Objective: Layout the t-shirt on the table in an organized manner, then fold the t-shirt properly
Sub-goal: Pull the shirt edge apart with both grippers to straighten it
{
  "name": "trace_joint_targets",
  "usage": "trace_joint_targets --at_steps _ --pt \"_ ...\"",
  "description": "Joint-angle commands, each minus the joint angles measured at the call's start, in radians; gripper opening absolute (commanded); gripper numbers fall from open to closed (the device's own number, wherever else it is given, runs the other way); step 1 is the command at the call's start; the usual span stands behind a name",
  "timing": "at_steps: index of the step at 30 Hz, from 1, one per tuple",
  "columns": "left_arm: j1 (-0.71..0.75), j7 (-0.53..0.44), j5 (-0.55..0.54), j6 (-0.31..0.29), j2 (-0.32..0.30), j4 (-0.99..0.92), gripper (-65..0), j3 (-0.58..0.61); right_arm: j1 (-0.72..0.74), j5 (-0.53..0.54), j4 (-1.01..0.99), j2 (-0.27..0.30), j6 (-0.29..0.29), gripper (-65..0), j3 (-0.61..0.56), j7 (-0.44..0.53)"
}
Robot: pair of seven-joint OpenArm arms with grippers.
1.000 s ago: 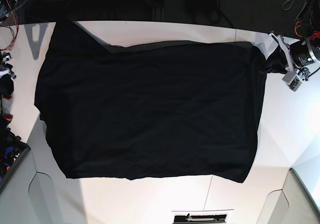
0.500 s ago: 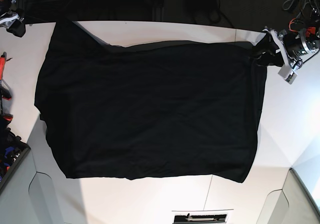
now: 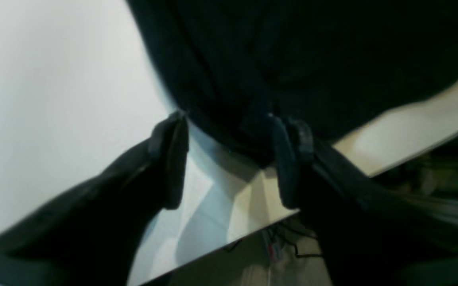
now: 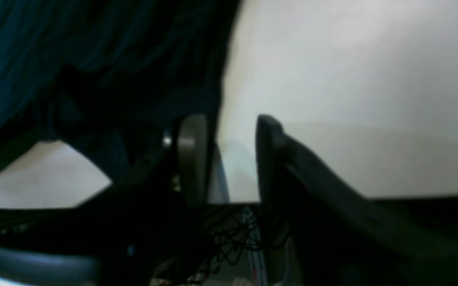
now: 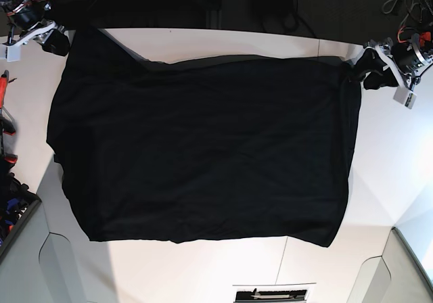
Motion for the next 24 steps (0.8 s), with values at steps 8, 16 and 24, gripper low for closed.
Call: trace_joint_targets --at_steps 8,16,24 --pt "-0.069 -0.026 -0.025 -0.006 -0.003 -0.077 -27.1 -0.01 0.017 -0.008 0.01 0.003 0.003 -43.0 -0.051 -0.005" --pt "-0.105 -0.03 0.002 -0.006 0.011 -0.113 -27.1 -0.01 0.047 0.019 0.01 -0.018 0.003 -42.9 -0.053 -0.005" --pt "-0.101 -0.005 0.029 -0.006 0.027 -0.145 -27.1 -0.009 0.047 0.014 0.01 -0.018 0.003 -42.9 -0.053 -0.01"
